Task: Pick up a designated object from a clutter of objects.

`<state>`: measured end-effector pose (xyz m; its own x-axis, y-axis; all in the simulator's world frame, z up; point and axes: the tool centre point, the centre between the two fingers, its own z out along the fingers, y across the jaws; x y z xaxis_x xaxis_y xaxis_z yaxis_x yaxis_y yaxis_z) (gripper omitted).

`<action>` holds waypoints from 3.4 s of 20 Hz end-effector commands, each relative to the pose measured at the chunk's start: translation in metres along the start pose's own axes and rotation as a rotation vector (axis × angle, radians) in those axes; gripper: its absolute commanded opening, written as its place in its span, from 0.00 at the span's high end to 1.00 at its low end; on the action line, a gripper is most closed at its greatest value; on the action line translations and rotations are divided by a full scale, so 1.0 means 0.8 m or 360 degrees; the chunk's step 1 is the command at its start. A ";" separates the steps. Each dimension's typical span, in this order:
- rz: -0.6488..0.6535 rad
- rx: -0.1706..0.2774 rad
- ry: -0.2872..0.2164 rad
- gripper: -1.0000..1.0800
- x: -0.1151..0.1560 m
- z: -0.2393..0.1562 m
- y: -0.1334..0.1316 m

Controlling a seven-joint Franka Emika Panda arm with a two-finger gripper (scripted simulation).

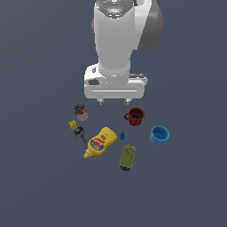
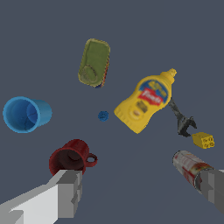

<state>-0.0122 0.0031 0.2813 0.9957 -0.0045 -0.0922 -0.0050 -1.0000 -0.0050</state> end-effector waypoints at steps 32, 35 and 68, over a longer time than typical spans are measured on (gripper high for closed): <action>0.0144 -0.0026 0.0061 0.04 0.089 0.064 -0.016; 0.0205 -0.0021 0.0080 0.04 0.114 0.089 -0.028; 0.0436 0.0012 0.0146 0.04 0.196 0.249 -0.076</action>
<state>0.1264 0.0644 0.0761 0.9615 -0.2748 -0.0007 -0.2748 -0.9615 0.0003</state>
